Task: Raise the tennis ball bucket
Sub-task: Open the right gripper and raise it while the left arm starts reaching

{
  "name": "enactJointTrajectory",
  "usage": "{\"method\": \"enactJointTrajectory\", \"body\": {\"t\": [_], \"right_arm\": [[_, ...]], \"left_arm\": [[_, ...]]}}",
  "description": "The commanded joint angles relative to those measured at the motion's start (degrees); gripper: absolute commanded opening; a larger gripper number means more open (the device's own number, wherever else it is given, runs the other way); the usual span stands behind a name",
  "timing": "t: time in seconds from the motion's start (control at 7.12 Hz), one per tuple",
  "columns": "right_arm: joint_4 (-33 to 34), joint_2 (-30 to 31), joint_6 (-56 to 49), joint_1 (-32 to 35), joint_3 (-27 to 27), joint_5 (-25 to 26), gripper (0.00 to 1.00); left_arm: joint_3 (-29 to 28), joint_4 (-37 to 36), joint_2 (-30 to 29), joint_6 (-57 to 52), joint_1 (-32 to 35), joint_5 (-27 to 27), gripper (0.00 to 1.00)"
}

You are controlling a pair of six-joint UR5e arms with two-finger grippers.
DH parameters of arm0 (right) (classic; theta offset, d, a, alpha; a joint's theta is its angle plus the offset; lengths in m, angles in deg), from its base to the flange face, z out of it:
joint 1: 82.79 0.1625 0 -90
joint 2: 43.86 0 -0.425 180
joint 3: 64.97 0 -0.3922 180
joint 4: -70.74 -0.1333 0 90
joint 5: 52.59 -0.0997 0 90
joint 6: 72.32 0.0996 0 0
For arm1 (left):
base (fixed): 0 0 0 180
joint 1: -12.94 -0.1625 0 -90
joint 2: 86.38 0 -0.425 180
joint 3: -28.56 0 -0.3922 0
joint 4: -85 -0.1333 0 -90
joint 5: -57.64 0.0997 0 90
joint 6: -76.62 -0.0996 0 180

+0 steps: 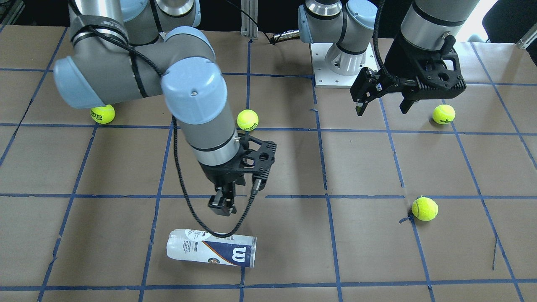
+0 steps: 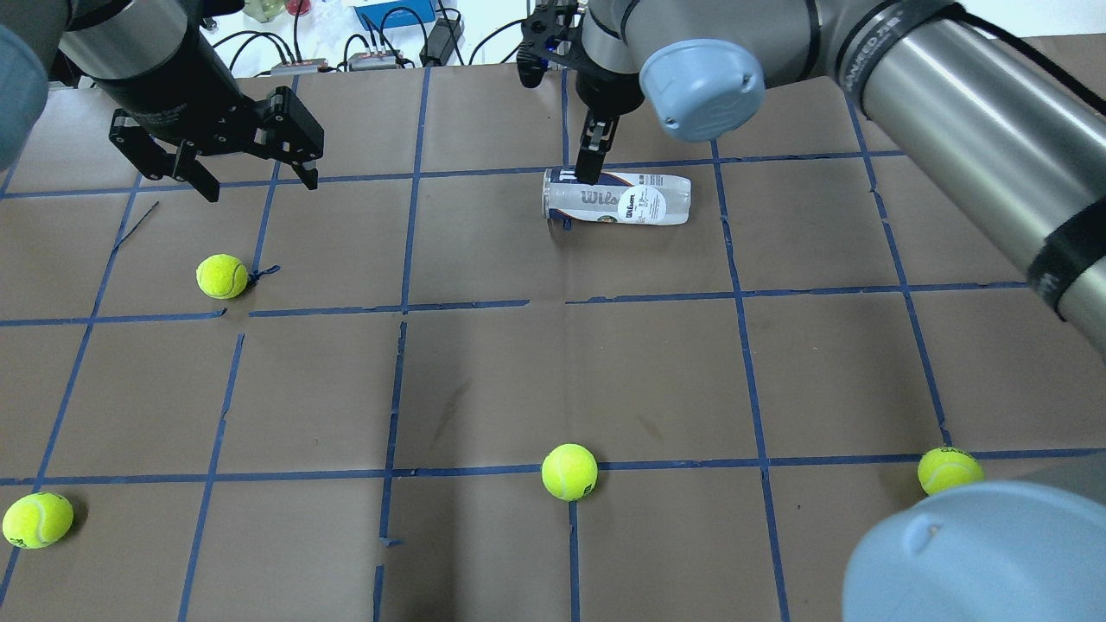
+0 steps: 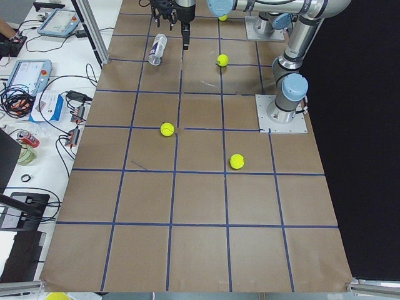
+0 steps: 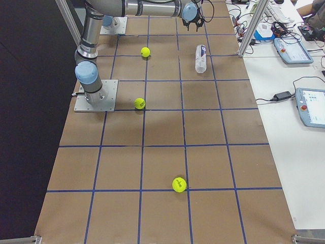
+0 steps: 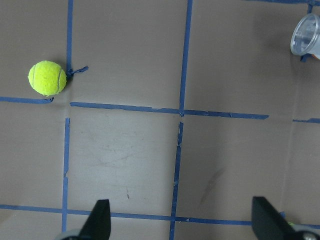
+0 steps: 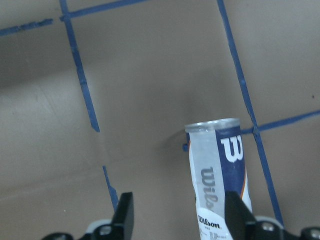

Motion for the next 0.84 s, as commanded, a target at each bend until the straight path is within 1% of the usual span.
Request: {"method": "enactJointTrajectory", "body": {"t": [0.0,0.14,0.28,0.42,0.56,0.7], "right_arm": [[-6.6,4.7,0.7,-8.5,0.0,-0.1,1.00],[-14.3,9.2,1.0,-11.5,0.3,0.0,1.00],[-22.0,12.4,2.9,-14.4,0.3,0.0,1.00],[-26.2,15.4,9.5,-15.3,0.3,0.7,1.00],[-28.5,20.0,14.3,-15.3,1.1,1.0,1.00],[-31.7,23.3,16.7,-15.3,3.2,1.4,1.00]], "left_arm": [[0.0,-1.8,-3.7,-1.0,-0.2,-6.1,1.00],[-0.3,-5.0,-7.0,-1.1,-0.3,-10.7,1.00],[-1.4,-9.6,-12.4,-0.5,-0.3,-19.6,1.00],[-4.2,-13.1,-19.1,-0.3,-0.3,-24.3,1.00],[-7.2,-13.6,-23.6,-0.8,-0.1,-26.8,1.00],[-7.4,-14.6,-28.3,-4.4,0.0,-32.1,1.00]]}}
